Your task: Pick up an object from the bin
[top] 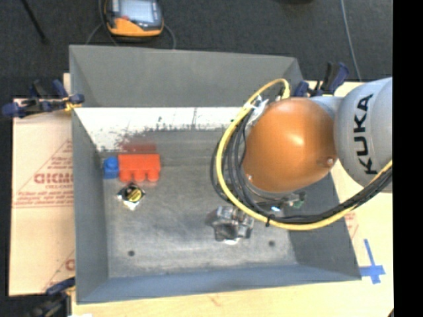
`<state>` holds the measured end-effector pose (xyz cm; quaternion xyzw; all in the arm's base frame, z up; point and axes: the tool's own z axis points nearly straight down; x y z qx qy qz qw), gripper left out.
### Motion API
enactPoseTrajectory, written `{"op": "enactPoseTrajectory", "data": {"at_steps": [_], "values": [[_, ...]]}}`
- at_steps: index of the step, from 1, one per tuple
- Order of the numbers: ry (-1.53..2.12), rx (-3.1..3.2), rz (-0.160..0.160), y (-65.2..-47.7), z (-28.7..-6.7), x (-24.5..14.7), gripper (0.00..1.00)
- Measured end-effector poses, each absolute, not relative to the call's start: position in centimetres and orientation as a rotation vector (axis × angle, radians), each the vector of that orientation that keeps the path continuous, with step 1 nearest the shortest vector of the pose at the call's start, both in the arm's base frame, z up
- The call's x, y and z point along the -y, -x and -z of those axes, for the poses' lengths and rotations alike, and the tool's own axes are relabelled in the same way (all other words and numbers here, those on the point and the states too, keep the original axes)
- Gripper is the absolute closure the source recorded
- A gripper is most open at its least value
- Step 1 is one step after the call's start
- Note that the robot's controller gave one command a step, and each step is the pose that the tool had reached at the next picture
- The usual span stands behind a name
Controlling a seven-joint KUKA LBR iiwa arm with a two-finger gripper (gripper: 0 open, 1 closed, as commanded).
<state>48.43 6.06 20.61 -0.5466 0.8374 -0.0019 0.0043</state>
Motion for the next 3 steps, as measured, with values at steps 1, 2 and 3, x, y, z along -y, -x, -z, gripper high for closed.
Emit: {"op": "enactPoseTrajectory", "data": {"at_steps": [1, 2, 3], "values": [[2.197, -2.245, -0.003, -47.5, -17.1, -8.8, 1.00], [2.360, -2.059, 0.009, -48.4, -33.7, -11.2, 1.00], [2.686, -1.634, -0.008, -47.7, -20.2, -6.0, 1.00]]}}
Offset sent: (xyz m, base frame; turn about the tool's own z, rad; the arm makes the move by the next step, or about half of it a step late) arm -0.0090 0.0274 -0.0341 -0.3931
